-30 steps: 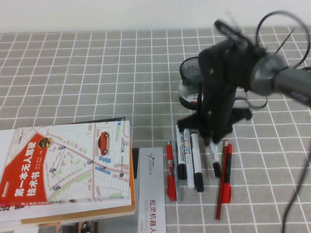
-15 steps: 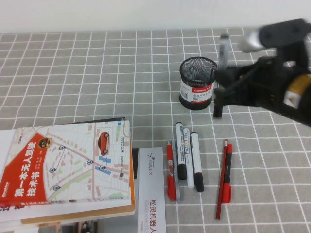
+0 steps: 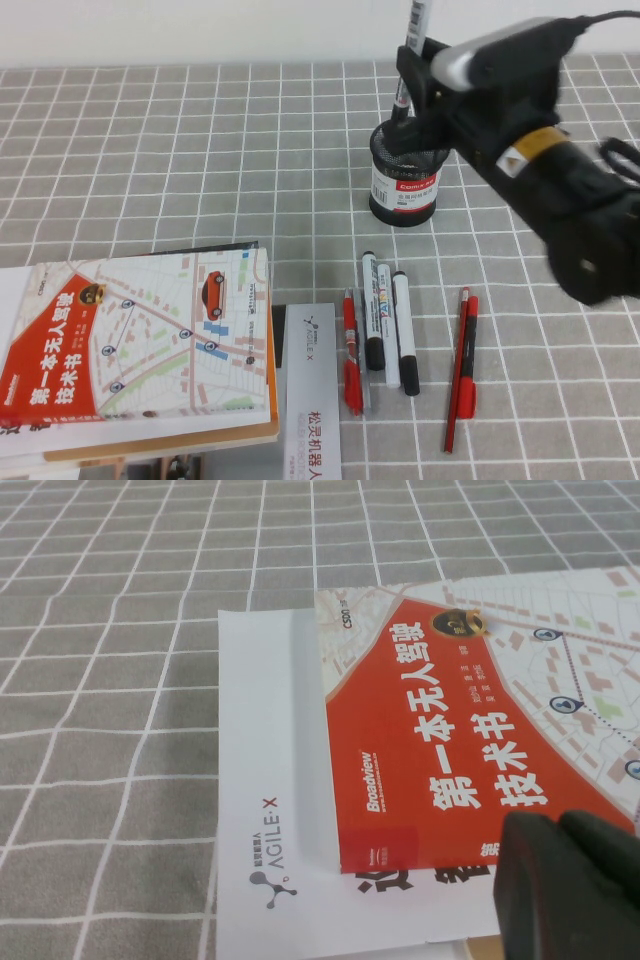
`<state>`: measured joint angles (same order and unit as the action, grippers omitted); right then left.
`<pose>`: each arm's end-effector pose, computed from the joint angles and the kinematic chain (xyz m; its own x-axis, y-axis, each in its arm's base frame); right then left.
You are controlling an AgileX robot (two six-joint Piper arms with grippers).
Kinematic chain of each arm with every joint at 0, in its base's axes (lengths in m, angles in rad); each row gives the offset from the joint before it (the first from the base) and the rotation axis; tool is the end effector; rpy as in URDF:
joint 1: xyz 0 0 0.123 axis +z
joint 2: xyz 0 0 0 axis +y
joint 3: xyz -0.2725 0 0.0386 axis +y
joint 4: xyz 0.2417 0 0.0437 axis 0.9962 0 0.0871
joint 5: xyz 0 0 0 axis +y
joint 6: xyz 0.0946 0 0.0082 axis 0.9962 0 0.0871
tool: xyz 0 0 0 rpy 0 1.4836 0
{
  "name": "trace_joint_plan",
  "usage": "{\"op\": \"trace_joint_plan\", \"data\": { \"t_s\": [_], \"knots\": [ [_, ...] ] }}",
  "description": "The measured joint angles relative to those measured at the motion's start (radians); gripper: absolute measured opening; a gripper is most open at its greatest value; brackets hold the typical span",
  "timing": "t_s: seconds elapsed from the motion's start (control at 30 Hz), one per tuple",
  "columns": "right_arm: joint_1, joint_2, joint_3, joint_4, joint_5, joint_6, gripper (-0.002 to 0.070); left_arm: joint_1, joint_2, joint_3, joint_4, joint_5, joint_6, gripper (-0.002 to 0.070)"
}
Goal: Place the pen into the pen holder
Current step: Place the pen onto the pen holder
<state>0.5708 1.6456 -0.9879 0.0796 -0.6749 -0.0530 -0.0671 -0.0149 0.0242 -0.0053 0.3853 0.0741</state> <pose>0.3149 0.1966 0.2884 0.0818 0.0634 -0.9946 -0.4988 0.8666 0.0143 0.0594 -0.0042 0.1702 -0.2964 0.0892 -0.9509 0.0896 0.9938 0.0653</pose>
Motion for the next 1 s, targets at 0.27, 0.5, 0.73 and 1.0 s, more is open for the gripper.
{"op": "trace_joint_plan", "data": {
  "t_s": [0.27, 0.5, 0.73, 1.0],
  "knots": [
    [-0.033, 0.211, -0.161, 0.163, 0.011, -0.138, 0.0095, 0.000, 0.000, 0.000, 0.005, 0.000, 0.000, -0.0003],
    [-0.052, 0.228, -0.177, 0.177, 0.072, -0.142, 0.0095, 0.000, 0.000, 0.000, 0.005, 0.000, 0.000, -0.0003],
    [-0.070, 0.232, -0.182, 0.173, 0.078, -0.149, 0.0162, 0.000, 0.000, 0.000, 0.005, 0.000, 0.000, -0.0003],
    [-0.122, 0.232, -0.182, 0.213, 0.078, -0.149, 0.0243, 0.000, 0.000, 0.000, 0.000, 0.000, 0.000, -0.0003]
  ]
}}
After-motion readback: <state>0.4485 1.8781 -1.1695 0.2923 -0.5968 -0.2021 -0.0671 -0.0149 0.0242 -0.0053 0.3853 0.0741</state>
